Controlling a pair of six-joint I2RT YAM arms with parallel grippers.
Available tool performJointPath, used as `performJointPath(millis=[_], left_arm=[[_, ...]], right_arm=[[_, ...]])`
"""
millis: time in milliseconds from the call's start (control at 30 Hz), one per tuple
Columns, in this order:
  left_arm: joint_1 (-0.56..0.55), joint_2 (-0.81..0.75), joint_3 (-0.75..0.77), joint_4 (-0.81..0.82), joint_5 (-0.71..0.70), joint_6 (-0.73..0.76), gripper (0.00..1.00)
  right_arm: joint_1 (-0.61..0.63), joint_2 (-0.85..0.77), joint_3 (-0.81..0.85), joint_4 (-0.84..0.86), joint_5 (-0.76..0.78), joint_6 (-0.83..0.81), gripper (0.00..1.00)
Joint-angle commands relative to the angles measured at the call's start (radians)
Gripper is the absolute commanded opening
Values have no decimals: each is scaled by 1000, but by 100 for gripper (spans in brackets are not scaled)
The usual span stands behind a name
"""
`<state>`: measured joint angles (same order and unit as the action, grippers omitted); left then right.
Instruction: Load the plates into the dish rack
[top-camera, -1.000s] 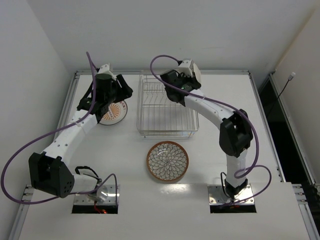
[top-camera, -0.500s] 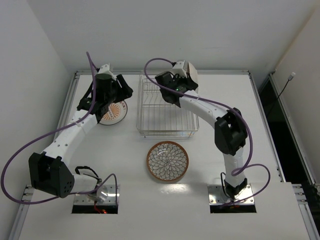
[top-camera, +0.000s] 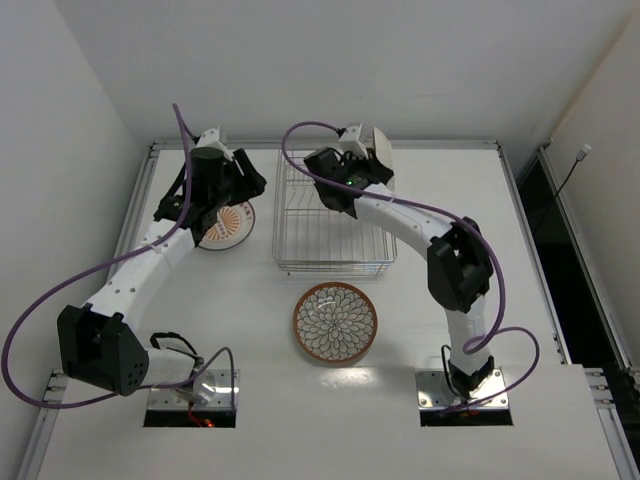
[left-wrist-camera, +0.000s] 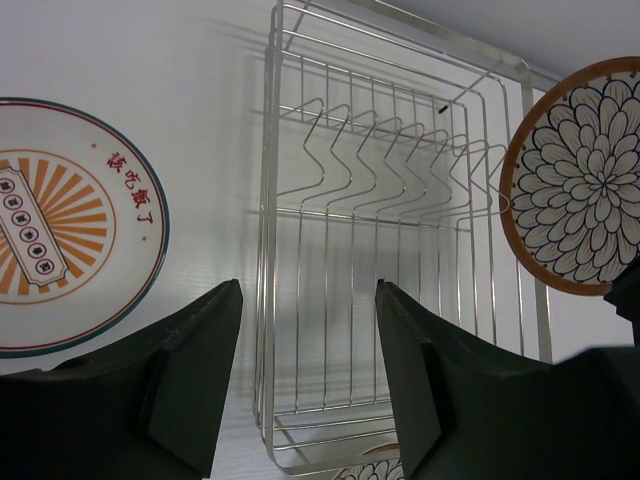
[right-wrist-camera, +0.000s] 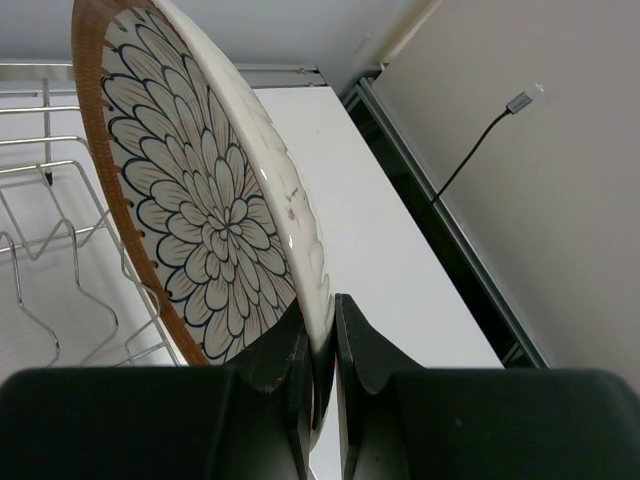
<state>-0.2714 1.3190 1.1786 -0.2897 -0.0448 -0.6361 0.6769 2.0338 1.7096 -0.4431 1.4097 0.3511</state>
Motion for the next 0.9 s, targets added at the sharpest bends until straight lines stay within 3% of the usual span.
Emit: performJointPath(millis=[0,333,567,867], left_arm=[[5,-32,6,34,17,10,54],[5,-32,6,34,17,10,54],[5,-32,6,34,17,10,54],[5,-32,6,34,17,10,54]], right_arm=[[30,-112,53,83,278,11,0],[49,-164,-2,63,391,11,0],[39,-222,-36,106,358,0,0],[1,-69,68,56,282,14,0]])
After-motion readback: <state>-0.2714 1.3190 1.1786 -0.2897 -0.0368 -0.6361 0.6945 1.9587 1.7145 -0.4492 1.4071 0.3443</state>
